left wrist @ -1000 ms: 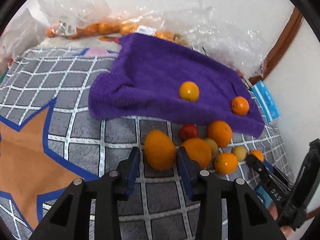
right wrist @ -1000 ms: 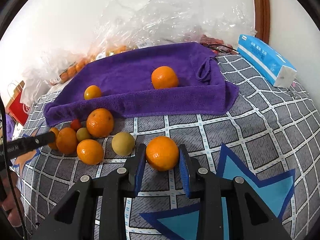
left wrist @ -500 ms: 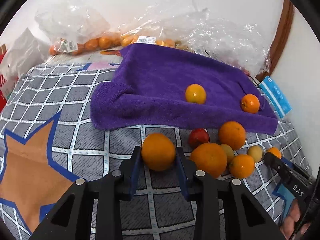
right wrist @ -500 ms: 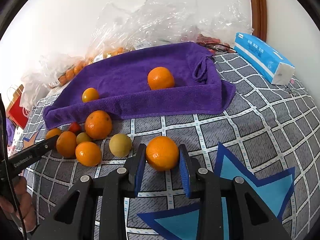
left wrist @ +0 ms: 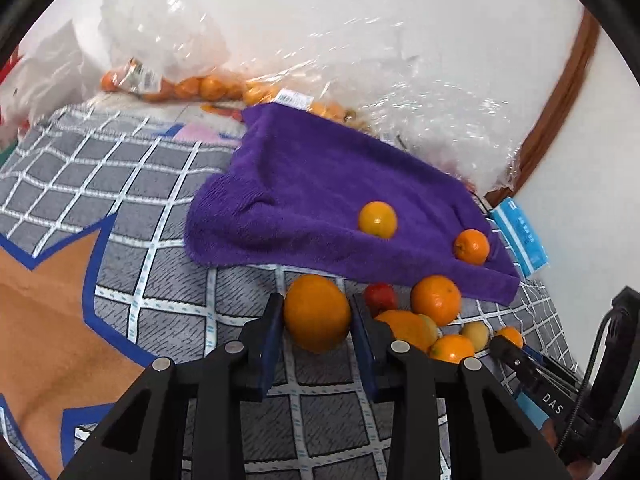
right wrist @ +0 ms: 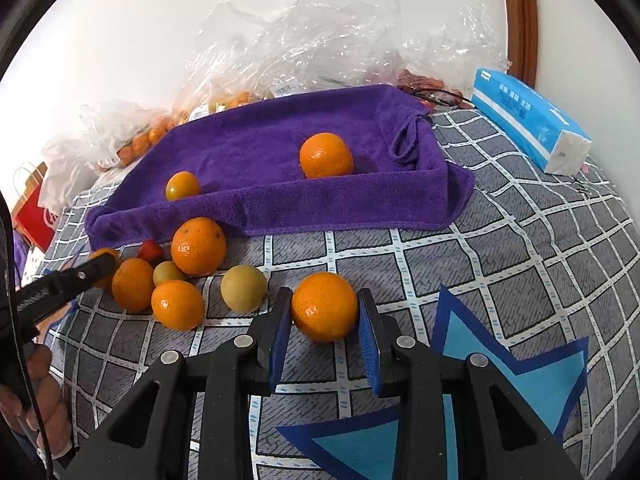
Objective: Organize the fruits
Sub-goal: 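Lift both held oranges and carry them toward the purple towel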
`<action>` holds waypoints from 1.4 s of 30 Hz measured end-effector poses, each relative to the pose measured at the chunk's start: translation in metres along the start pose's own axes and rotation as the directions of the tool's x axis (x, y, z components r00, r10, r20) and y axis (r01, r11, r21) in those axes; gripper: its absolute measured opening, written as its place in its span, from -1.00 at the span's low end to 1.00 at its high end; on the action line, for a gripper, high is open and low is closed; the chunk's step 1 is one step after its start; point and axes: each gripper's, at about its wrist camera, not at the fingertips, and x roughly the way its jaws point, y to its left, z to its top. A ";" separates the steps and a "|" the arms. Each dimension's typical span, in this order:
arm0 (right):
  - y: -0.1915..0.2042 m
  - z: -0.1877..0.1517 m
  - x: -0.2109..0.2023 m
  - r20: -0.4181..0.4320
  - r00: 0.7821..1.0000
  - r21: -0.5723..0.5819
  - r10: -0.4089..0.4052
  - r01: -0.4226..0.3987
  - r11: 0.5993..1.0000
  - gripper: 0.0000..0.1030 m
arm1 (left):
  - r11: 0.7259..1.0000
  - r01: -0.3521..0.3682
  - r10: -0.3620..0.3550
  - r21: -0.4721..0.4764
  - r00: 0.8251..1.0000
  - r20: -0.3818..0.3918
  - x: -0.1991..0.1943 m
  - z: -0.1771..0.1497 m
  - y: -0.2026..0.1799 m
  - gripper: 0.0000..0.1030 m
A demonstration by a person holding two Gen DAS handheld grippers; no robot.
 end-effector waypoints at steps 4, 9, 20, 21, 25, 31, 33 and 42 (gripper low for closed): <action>0.002 -0.001 -0.003 0.017 1.000 -0.010 -0.002 0.003 1.000 -0.38 | 1.000 0.001 -0.002 0.013 0.999 0.036 -0.008 -0.001 -0.003 -0.39; 0.002 -0.002 -0.007 0.027 0.999 -0.002 -0.017 0.017 1.000 -0.38 | 1.000 0.013 -0.015 0.017 0.998 0.062 -0.015 0.000 -0.003 -0.39; -0.006 0.006 -0.026 0.032 0.999 0.076 0.013 -0.016 0.997 -0.38 | 0.999 0.028 -0.031 0.033 0.995 0.093 -0.024 0.000 -0.006 -0.39; -0.004 0.008 -0.028 0.038 0.999 0.073 0.013 -0.016 0.997 -0.38 | 0.999 0.031 -0.034 0.032 0.995 0.093 -0.024 0.000 -0.006 -0.39; 0.003 0.014 -0.038 0.061 0.998 0.050 0.003 -0.006 0.999 -0.38 | 0.999 0.032 -0.035 0.026 0.994 0.103 -0.027 0.000 -0.005 -0.39; 0.010 0.017 -0.042 0.061 0.998 0.052 0.023 -0.027 0.998 -0.38 | 0.999 0.040 -0.043 0.027 0.992 0.122 -0.032 0.001 -0.005 -0.39; 0.011 0.017 -0.041 0.057 0.998 0.058 0.030 -0.033 0.998 -0.38 | 0.999 0.048 -0.051 0.023 0.990 0.128 -0.034 0.001 -0.005 -0.39; 0.021 0.036 -0.049 0.084 0.996 0.047 0.038 -0.042 0.998 -0.38 | 0.996 0.081 -0.083 0.027 0.988 0.127 -0.045 0.005 -0.010 -0.39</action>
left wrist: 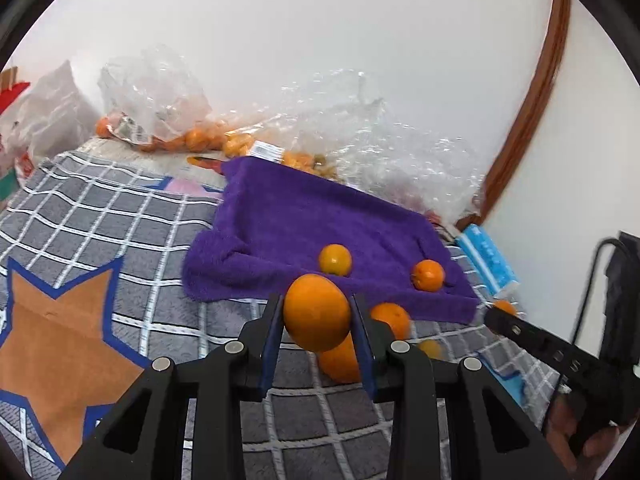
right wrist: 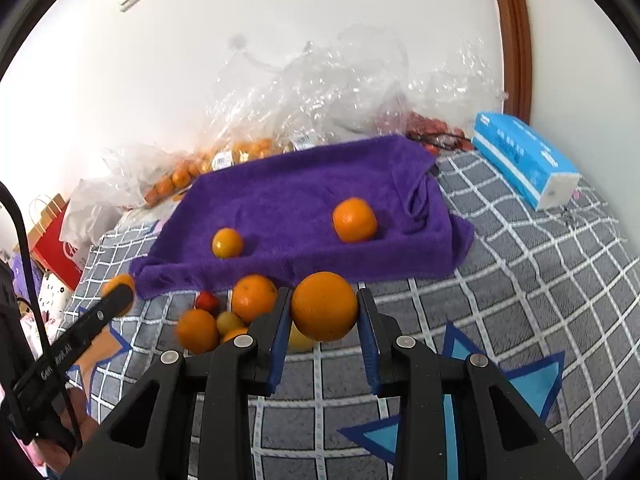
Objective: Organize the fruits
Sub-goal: 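Lift both held oranges and carry them toward the purple towel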
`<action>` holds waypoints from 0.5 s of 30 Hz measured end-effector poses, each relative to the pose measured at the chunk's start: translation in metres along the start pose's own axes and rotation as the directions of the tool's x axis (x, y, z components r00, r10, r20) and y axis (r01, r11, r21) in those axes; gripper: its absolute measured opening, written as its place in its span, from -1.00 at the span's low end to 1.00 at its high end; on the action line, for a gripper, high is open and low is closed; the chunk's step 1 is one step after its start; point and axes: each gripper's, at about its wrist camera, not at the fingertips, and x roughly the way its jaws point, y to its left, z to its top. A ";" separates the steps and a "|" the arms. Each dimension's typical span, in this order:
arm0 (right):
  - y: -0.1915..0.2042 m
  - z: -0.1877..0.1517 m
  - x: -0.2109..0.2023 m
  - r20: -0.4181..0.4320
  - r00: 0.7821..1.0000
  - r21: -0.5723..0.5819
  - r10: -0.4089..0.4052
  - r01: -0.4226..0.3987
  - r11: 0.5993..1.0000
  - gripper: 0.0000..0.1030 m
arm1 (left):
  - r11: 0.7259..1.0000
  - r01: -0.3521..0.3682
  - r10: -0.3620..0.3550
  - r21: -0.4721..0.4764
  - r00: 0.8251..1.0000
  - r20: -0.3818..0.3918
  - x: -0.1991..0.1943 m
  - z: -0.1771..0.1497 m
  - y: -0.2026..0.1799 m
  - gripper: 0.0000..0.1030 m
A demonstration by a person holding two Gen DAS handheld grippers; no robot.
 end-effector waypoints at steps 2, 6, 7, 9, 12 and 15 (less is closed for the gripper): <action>0.002 0.007 -0.001 0.008 1.000 -0.006 0.005 -0.005 1.000 -0.38 | 1.000 0.006 -0.006 0.001 1.000 0.003 -0.004 0.004 -0.002 -0.39; 0.008 0.019 0.001 0.027 1.000 -0.026 0.008 -0.007 1.000 -0.38 | 1.000 -0.013 0.013 0.011 1.000 0.000 -0.011 0.025 -0.008 -0.39; 0.009 0.022 0.002 0.030 0.999 -0.027 0.014 -0.013 1.000 -0.38 | 1.000 -0.023 0.023 0.017 1.000 0.003 -0.012 0.028 -0.009 -0.39; 0.011 0.029 0.006 0.037 0.999 -0.029 0.026 -0.025 0.999 -0.38 | 0.999 -0.038 0.037 0.032 0.999 0.017 -0.013 0.040 -0.012 -0.39; 0.013 0.037 0.013 0.043 0.999 -0.032 0.032 -0.031 0.999 -0.38 | 0.999 -0.045 0.045 0.031 0.999 0.019 -0.009 0.053 -0.012 -0.39; 0.015 0.046 0.022 0.047 0.998 -0.037 0.036 -0.034 0.999 -0.38 | 0.997 -0.061 0.060 0.037 0.998 0.026 0.001 0.067 -0.013 -0.39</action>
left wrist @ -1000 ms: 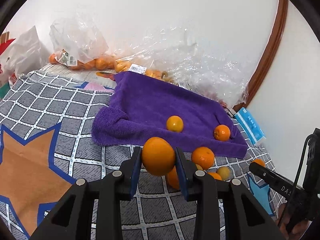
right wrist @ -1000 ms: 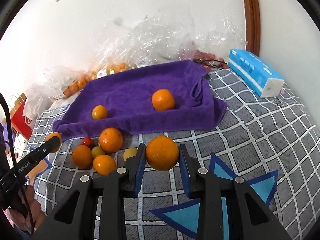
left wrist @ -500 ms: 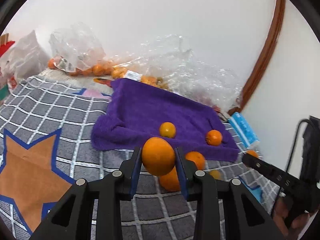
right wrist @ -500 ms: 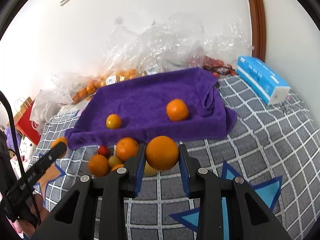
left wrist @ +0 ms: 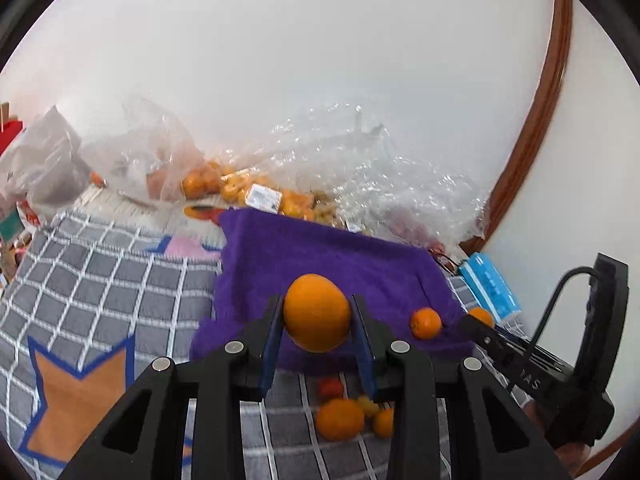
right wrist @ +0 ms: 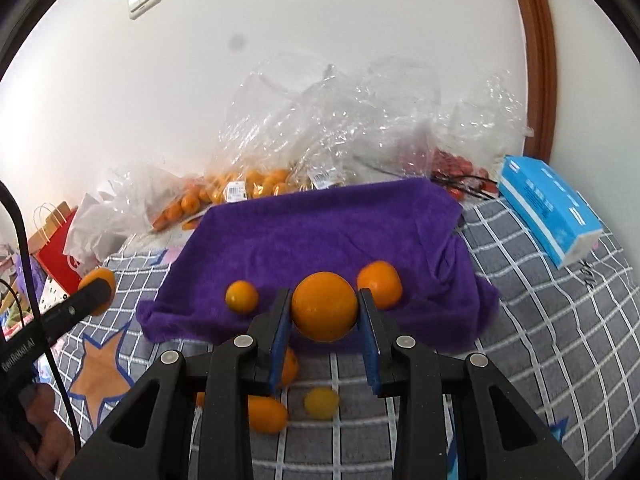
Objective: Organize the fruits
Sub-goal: 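Lift both held oranges and carry them toward the purple towel, then lower both oranges onto the purple towel and open both tools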
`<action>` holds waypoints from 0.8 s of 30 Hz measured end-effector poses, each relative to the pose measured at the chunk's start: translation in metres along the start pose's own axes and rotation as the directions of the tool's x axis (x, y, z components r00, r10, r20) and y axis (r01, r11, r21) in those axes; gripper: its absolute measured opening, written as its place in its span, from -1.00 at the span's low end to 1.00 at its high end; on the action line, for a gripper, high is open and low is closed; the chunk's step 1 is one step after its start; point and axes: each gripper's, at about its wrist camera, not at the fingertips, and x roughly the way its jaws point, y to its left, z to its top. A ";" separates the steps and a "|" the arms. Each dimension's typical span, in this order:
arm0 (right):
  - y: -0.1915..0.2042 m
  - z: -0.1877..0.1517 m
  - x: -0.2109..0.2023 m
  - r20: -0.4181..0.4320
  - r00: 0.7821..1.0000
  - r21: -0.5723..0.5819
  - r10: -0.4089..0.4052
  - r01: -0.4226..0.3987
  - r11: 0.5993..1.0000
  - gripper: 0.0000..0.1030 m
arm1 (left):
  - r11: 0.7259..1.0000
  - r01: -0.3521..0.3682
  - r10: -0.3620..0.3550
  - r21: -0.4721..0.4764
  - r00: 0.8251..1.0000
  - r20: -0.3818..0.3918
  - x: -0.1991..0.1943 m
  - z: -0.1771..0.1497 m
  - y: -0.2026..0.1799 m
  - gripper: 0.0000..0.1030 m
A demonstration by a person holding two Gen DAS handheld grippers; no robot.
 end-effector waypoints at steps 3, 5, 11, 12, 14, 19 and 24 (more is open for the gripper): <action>0.001 0.010 0.008 0.014 1.000 -0.012 -0.004 0.004 1.000 -0.38 | 1.000 0.000 0.000 -0.011 1.000 0.007 0.013 0.010 0.002 -0.39; 0.001 0.017 0.014 0.020 1.000 -0.014 -0.003 0.003 1.000 -0.38 | 0.999 0.023 -0.024 -0.039 1.000 -0.003 0.023 0.015 0.006 -0.39; 0.001 0.029 0.032 0.033 0.999 -0.023 0.005 -0.004 1.000 -0.38 | 0.997 0.015 -0.016 -0.075 1.000 -0.012 0.049 0.010 0.019 -0.39; 0.001 0.029 0.036 0.032 0.999 -0.020 0.005 -0.005 1.000 -0.38 | 0.997 0.016 -0.017 -0.078 1.000 -0.016 0.052 0.008 0.021 -0.39; -0.002 0.026 0.044 0.023 1.000 -0.009 0.011 -0.011 1.000 -0.38 | 0.997 0.007 -0.009 -0.081 1.000 -0.017 0.057 0.002 0.025 -0.39; -0.016 0.017 0.064 -0.037 0.999 0.033 0.017 -0.016 0.999 -0.38 | 0.996 0.000 -0.004 -0.086 0.999 -0.048 0.071 -0.006 0.029 -0.39; -0.023 0.012 0.069 -0.039 0.999 0.025 -0.017 0.018 1.000 -0.38 | 0.998 -0.015 0.012 -0.065 0.999 -0.052 0.077 -0.010 0.026 -0.39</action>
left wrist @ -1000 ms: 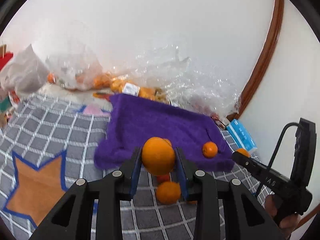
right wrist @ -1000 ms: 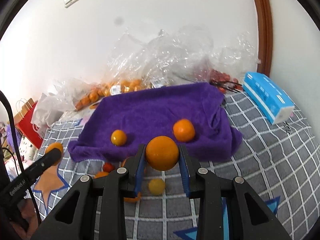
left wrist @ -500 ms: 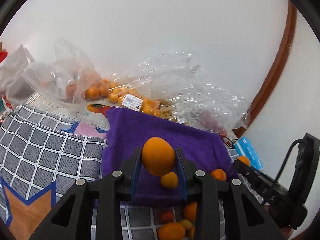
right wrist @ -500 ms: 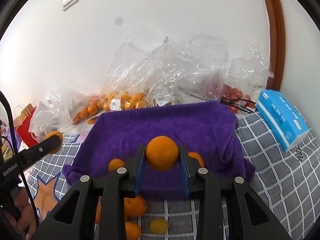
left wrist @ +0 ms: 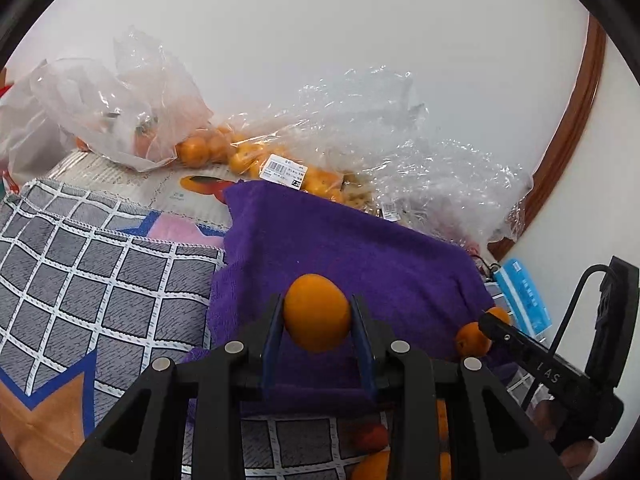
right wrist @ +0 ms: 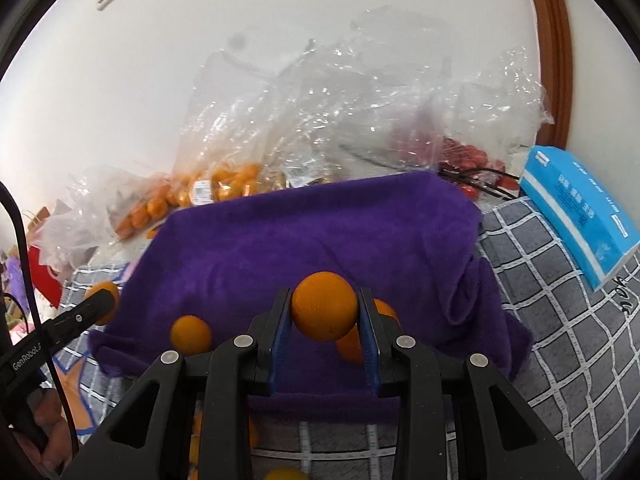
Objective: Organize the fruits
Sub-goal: 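Lower both oranges onto the purple towel and open both tools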
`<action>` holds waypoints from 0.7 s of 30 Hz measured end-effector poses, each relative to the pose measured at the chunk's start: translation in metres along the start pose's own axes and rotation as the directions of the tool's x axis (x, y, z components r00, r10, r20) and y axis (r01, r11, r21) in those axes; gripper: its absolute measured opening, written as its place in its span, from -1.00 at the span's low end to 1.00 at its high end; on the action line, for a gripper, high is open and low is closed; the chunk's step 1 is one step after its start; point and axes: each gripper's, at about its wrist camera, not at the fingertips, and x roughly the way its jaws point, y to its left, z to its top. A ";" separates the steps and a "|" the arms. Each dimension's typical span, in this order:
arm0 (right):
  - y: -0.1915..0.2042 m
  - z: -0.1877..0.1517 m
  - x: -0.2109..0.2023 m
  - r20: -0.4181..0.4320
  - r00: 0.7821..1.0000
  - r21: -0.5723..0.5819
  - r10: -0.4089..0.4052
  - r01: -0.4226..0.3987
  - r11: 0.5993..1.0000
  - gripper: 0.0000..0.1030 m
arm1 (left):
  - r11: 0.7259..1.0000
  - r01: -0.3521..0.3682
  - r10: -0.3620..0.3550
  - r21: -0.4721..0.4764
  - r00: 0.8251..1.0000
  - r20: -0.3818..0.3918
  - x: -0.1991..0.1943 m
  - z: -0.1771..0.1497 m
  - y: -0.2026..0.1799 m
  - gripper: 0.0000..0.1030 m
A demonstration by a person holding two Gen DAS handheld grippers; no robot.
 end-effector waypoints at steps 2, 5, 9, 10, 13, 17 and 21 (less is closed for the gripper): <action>-0.002 -0.001 0.002 0.000 1.000 0.000 -0.003 0.003 1.000 -0.38 | 1.000 0.011 -0.011 -0.004 1.000 -0.014 0.003 -0.001 0.001 -0.39; -0.003 -0.003 0.002 0.008 0.999 -0.016 -0.035 0.035 0.999 -0.38 | 1.000 0.025 -0.026 -0.015 0.999 -0.033 0.009 -0.002 0.003 -0.39; -0.006 -0.002 0.003 0.012 1.000 -0.007 -0.005 0.005 1.000 -0.38 | 1.000 0.016 -0.017 -0.010 0.999 -0.046 0.014 -0.004 0.003 -0.39; -0.004 -0.003 0.003 0.016 1.000 -0.018 -0.010 0.010 1.000 -0.38 | 1.000 0.021 -0.021 -0.013 0.998 -0.052 0.016 -0.005 0.003 -0.39; 0.002 -0.004 0.002 0.020 1.000 -0.053 -0.024 0.025 0.998 -0.38 | 0.999 0.031 -0.032 -0.020 0.998 -0.060 0.018 -0.005 0.003 -0.39; 0.009 -0.008 0.002 0.025 0.999 -0.090 -0.025 0.027 0.996 -0.38 | 0.999 0.033 -0.034 -0.015 0.997 -0.074 0.021 -0.007 0.003 -0.39; 0.012 -0.009 0.002 0.022 1.000 -0.101 -0.020 0.022 0.995 -0.38 | 0.999 0.042 -0.043 -0.010 0.996 -0.080 0.023 -0.008 0.001 -0.39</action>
